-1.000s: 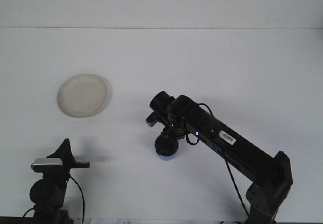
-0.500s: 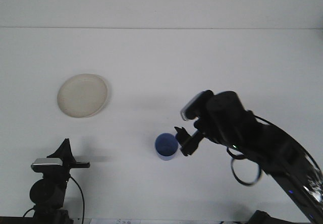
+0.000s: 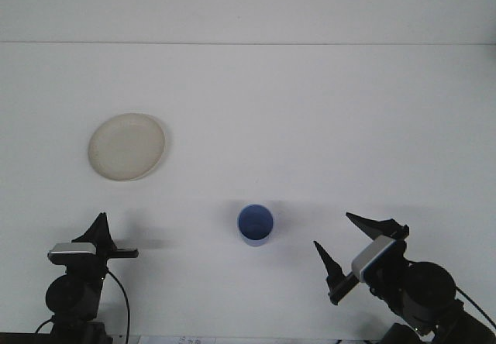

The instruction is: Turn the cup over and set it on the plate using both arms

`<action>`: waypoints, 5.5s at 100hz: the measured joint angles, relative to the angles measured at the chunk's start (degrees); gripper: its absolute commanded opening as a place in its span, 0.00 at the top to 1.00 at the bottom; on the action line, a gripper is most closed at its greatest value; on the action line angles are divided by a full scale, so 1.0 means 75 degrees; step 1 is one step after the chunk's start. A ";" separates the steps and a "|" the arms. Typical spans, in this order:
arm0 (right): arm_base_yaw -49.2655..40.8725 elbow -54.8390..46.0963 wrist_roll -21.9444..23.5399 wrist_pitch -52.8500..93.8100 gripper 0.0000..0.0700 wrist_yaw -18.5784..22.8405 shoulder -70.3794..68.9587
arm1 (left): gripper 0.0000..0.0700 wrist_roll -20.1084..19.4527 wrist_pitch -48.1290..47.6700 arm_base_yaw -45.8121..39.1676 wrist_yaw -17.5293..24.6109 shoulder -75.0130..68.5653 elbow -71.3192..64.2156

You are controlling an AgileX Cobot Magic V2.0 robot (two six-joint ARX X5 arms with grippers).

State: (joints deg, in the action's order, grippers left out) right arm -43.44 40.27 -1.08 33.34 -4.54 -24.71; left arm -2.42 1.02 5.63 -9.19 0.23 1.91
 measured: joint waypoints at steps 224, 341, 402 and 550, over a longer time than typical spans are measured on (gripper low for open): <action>0.0000 -0.0962 0.0323 -0.0367 0.19 -0.0233 0.1827 | 0.20 0.0254 -0.5490 0.4704 0.2879 1.2196 1.0110; 0.0000 -0.0962 0.0323 -0.0367 0.19 -0.0233 0.1827 | 0.99 0.0213 -0.5706 0.4852 0.2865 1.3009 1.0389; 0.0000 -0.0962 0.0323 -0.0367 0.19 -0.0230 0.1827 | 0.99 -0.0286 -0.7350 0.0615 0.1405 1.1462 1.2665; 0.0000 -0.0962 0.0326 -0.0367 0.19 -0.0230 0.1827 | 0.32 0.0061 -0.6621 -0.1547 0.1553 1.4530 1.2840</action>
State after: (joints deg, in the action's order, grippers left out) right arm -43.44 33.06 1.37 30.59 -6.26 -11.00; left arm -1.96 -48.64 -5.98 2.46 109.21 98.21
